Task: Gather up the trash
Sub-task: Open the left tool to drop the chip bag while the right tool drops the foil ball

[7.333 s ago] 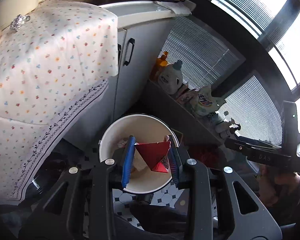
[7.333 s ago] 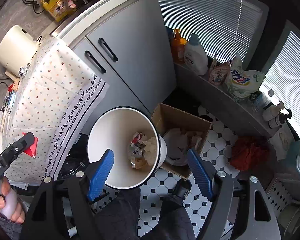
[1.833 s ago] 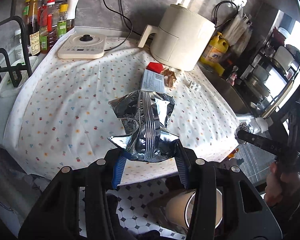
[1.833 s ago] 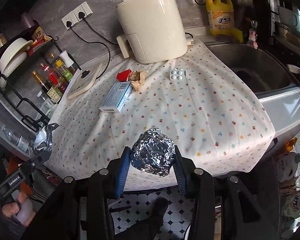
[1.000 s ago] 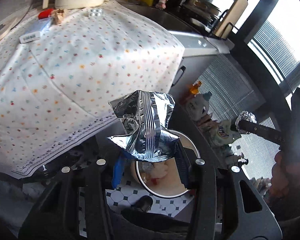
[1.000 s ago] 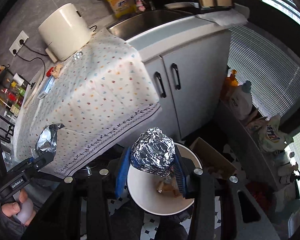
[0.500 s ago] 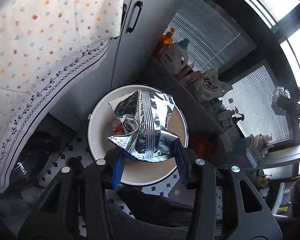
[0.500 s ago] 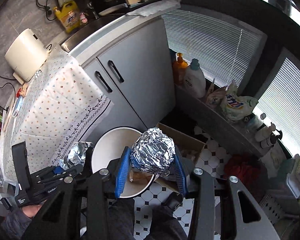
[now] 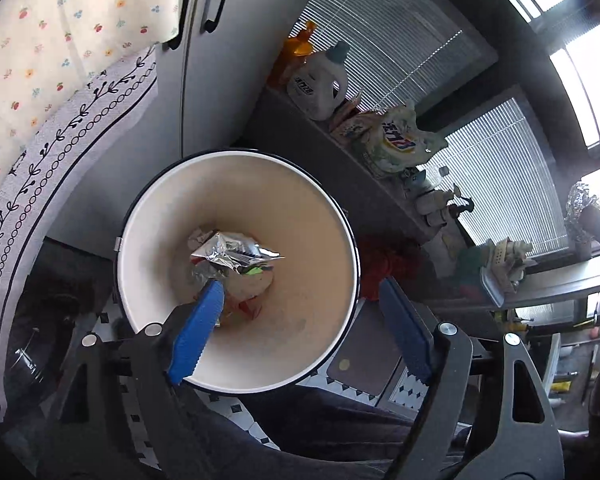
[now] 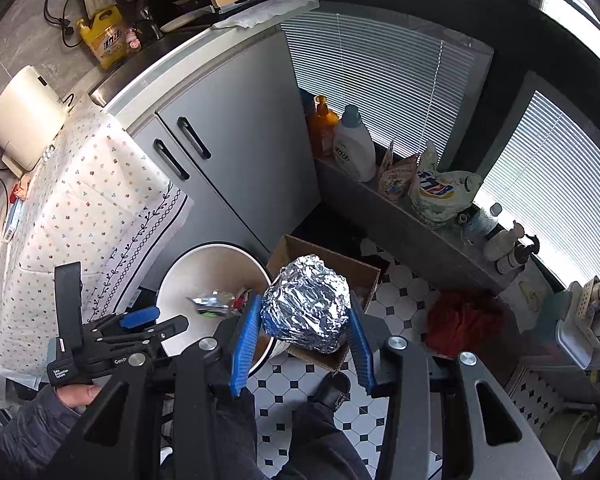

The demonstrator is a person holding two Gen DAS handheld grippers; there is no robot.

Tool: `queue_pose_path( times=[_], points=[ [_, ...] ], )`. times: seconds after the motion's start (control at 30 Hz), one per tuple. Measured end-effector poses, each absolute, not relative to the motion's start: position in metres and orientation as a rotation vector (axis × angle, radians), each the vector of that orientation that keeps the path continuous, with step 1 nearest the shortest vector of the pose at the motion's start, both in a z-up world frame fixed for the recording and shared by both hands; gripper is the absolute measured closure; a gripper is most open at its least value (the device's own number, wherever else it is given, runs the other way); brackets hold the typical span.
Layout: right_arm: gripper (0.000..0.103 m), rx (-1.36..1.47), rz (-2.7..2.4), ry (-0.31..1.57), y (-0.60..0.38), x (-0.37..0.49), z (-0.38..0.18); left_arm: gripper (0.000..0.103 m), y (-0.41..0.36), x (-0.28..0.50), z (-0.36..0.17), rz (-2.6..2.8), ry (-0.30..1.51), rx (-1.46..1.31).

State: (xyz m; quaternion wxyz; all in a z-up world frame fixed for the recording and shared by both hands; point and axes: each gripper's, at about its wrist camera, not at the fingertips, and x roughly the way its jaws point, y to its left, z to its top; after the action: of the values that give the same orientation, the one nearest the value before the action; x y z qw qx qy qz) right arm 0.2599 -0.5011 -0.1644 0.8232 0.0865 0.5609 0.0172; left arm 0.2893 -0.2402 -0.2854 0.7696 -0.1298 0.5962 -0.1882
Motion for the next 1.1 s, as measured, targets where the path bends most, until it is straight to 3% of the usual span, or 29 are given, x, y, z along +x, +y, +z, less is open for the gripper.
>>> queue_pose_path(
  times=[0.57, 1.07, 1.1],
  points=[
    [0.061, 0.104, 0.305, 1.311, -0.385, 0.300, -0.204, 0.012, -0.090, 0.246, -0.204, -0.069, 1.093, -0.388],
    [0.061, -0.011, 0.323, 1.576, -0.323, 0.309, -0.312, 0.011, 0.000, 0.194, -0.202, 0.140, 1.089, -0.466],
    [0.057, -0.034, 0.303, 1.597, -0.324, 0.309, -0.318, 0.011, 0.001, 0.193, -0.204, 0.141, 1.093, -0.472]
  ],
)
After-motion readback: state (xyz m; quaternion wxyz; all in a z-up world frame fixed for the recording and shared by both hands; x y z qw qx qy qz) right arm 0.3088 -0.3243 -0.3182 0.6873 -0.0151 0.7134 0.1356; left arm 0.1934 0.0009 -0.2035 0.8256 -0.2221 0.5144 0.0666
